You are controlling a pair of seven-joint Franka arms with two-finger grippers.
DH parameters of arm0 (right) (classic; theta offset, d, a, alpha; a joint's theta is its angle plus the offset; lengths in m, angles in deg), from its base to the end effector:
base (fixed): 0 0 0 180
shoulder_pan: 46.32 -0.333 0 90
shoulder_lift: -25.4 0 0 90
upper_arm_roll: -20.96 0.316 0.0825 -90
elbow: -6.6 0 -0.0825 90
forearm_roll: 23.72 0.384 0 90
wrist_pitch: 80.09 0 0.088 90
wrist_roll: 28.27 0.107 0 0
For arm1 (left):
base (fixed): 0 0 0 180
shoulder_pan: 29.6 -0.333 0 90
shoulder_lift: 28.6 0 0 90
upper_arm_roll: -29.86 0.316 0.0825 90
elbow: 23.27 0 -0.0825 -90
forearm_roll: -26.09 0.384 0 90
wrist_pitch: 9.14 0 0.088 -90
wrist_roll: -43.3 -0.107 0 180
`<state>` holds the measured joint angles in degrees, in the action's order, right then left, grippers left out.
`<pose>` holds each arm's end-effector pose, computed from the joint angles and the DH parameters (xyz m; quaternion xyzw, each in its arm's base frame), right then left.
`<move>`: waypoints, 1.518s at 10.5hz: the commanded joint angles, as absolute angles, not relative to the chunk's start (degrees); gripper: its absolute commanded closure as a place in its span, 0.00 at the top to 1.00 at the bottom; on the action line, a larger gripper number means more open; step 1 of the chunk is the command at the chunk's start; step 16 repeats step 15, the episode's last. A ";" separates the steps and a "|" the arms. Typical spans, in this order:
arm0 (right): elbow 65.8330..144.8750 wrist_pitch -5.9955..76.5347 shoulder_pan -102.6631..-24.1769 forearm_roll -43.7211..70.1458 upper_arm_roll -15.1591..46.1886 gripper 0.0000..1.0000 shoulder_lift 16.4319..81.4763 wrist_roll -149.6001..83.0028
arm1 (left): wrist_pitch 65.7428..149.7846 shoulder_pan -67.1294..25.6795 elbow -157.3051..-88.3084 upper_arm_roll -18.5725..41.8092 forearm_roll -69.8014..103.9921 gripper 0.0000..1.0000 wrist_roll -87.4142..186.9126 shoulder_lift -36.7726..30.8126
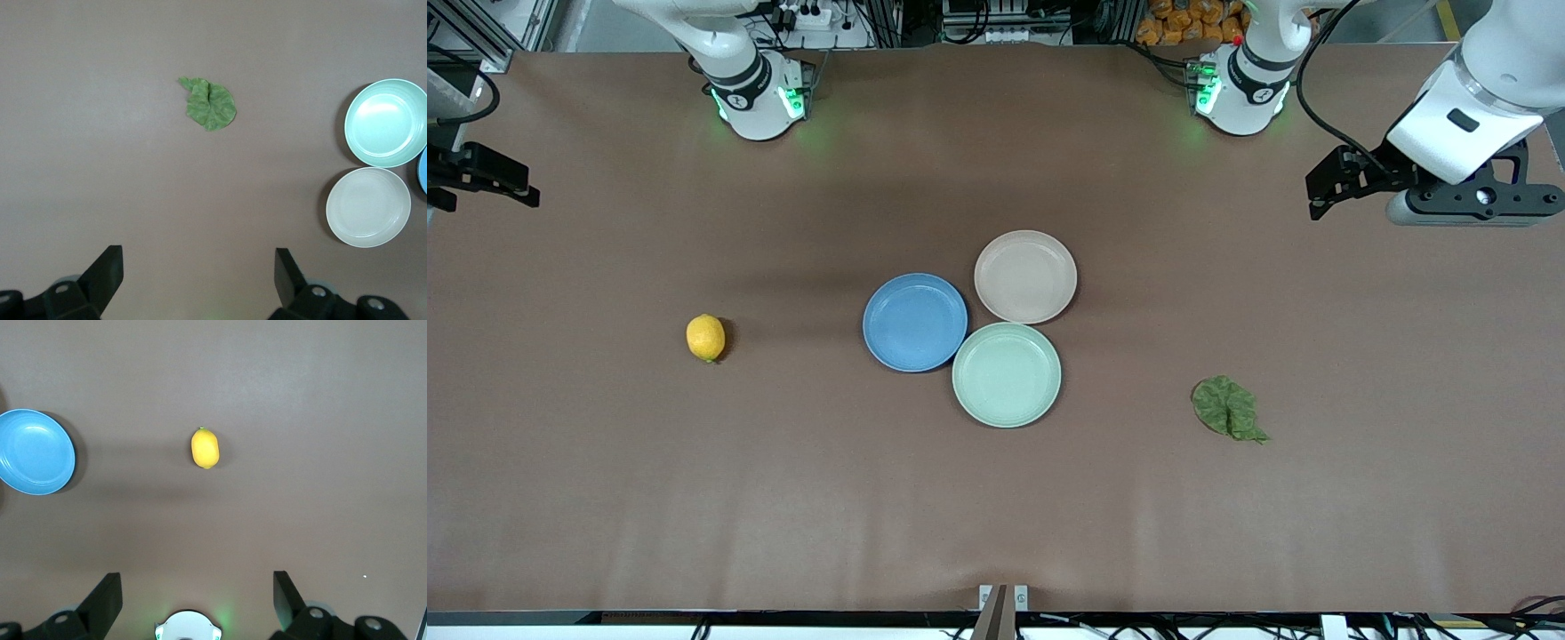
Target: Pick lemon and lettuce from blue and beige plates
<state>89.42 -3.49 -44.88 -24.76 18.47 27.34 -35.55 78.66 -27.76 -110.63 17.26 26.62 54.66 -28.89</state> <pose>0.5385 -0.0388 0.6449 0.9970 0.0276 -0.0717 0.0027 0.5324 -0.1364 0.6455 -0.9996 0.0267 -0.0073 0.0036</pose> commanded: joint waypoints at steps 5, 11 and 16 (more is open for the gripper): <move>88.07 -2.04 -45.44 -23.99 18.24 1.00 30.15 -34.77 | 77.35 -28.02 -109.23 16.94 27.49 1.00 53.32 -28.34; 88.07 -1.95 -45.44 -23.99 18.24 1.00 30.06 -34.33 | 77.35 -28.02 -109.23 16.94 27.49 1.00 53.32 -28.34; 88.51 0.95 -45.09 -22.58 18.06 1.00 30.15 -33.54 | 77.35 -28.02 -109.23 16.94 27.49 1.00 53.32 -28.34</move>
